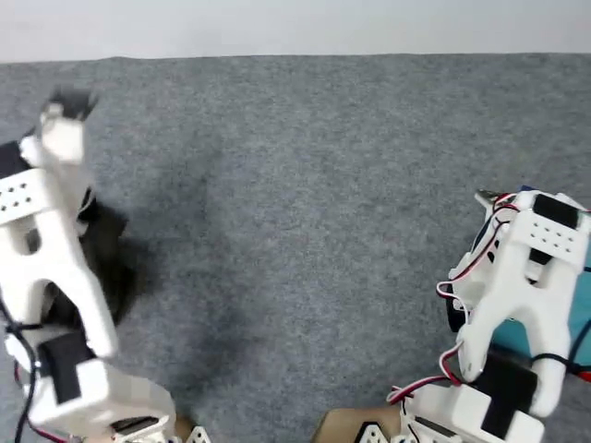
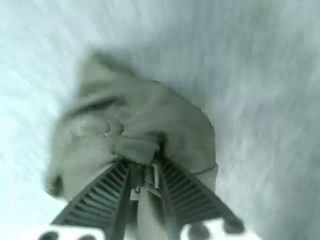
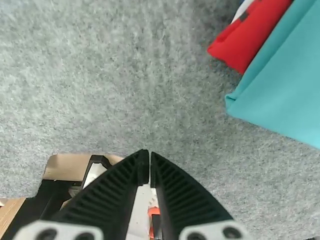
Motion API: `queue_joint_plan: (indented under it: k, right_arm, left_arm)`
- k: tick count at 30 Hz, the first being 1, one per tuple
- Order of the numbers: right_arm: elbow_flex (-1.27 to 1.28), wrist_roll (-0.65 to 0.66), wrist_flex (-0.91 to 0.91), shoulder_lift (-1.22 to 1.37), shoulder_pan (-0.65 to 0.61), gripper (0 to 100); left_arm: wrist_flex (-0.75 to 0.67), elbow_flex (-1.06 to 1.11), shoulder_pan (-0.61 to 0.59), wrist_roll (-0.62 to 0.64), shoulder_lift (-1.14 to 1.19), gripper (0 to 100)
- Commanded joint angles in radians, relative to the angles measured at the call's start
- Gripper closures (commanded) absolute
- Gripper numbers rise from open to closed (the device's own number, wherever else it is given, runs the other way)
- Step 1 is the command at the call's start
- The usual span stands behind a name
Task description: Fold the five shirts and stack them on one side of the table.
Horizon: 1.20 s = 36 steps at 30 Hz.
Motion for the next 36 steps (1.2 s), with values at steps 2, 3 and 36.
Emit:
queue_joint_plan:
  k: [2,3,36]
  right_arm:
    - [-0.005,-0.011,0.044,-0.053,-0.005,98.9]
    - [-0.005,-0.011,0.044,-0.053,-0.005,98.9]
    - [-0.087,-0.003,0.039,-0.042,-0.275,98.9]
  left_arm:
    - [0.006,-0.214,0.206,0.164,-0.152,100]
    - [0.006,-0.245,0.252,0.195,-0.167,100]
    - [0.058,-0.021,0.095,-0.135,0.083,79]
